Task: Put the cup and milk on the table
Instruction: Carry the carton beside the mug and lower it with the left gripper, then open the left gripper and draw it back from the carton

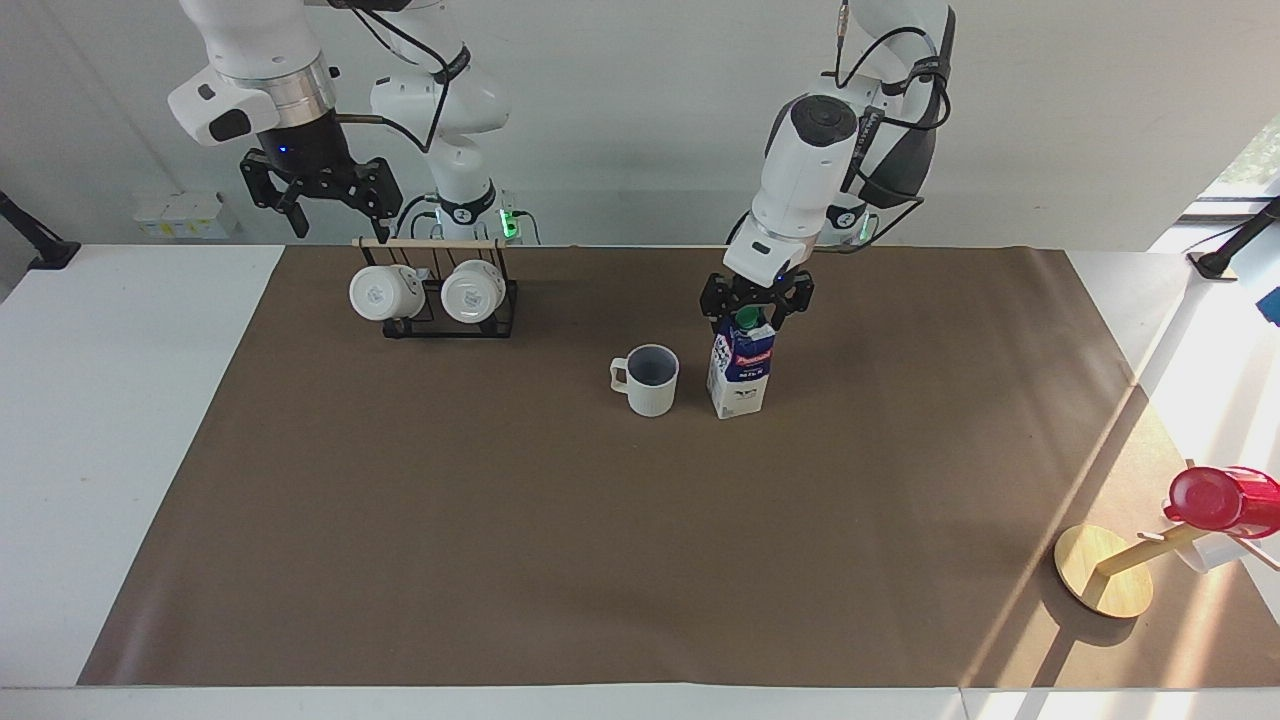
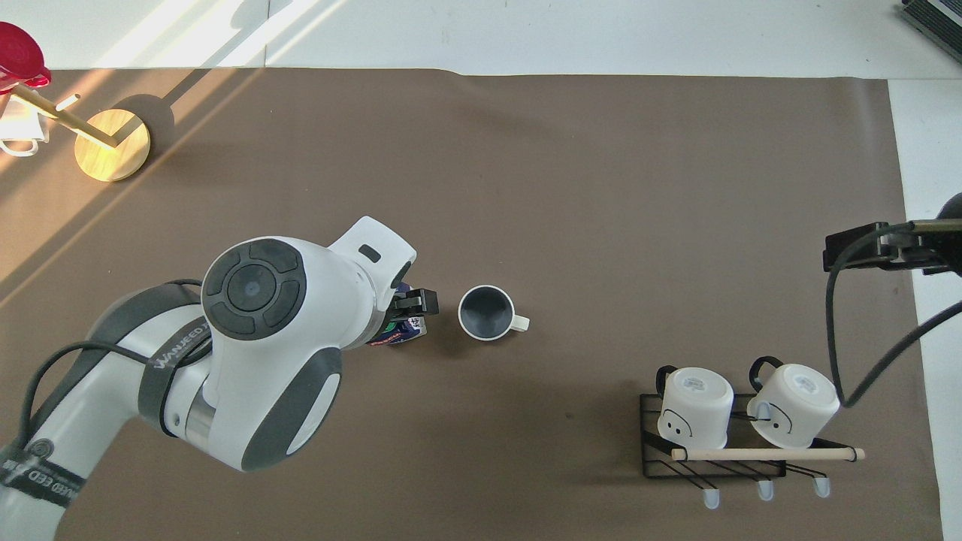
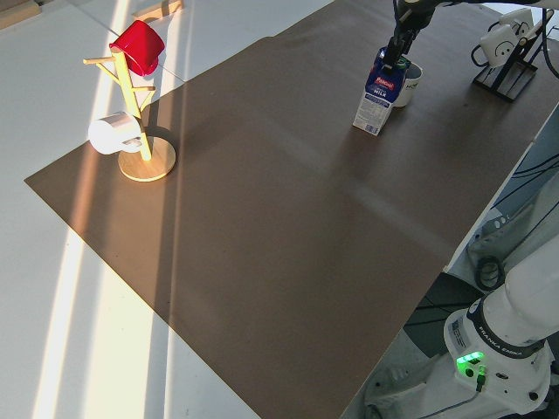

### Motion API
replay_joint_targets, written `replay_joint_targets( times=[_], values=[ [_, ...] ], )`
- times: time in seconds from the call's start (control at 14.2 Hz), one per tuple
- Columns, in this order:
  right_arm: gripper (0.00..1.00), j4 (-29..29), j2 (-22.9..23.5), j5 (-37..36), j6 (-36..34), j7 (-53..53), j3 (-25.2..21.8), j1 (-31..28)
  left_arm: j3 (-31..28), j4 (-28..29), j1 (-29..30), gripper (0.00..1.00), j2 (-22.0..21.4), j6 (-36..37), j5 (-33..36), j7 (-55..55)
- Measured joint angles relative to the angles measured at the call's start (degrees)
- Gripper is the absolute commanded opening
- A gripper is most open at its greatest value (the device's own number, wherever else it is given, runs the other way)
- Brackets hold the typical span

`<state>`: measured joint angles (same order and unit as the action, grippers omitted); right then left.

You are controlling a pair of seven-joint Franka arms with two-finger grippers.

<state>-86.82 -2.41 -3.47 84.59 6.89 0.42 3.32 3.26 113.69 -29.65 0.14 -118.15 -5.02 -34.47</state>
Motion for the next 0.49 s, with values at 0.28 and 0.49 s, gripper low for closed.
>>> replay_joint_targets(
  times=[0.28,0.49],
  values=[
    [1.0,0.0,0.0,0.0,0.0,0.0,0.0,0.0,-1.1,-4.7,0.1,1.0,-2.4,9.5,0.0,0.3],
    [1.0,0.0,0.0,0.0,0.0,0.0,0.0,0.0,-1.9,-8.4,3.1,1.0,-4.8,18.1,0.1,5.6]
  ],
)
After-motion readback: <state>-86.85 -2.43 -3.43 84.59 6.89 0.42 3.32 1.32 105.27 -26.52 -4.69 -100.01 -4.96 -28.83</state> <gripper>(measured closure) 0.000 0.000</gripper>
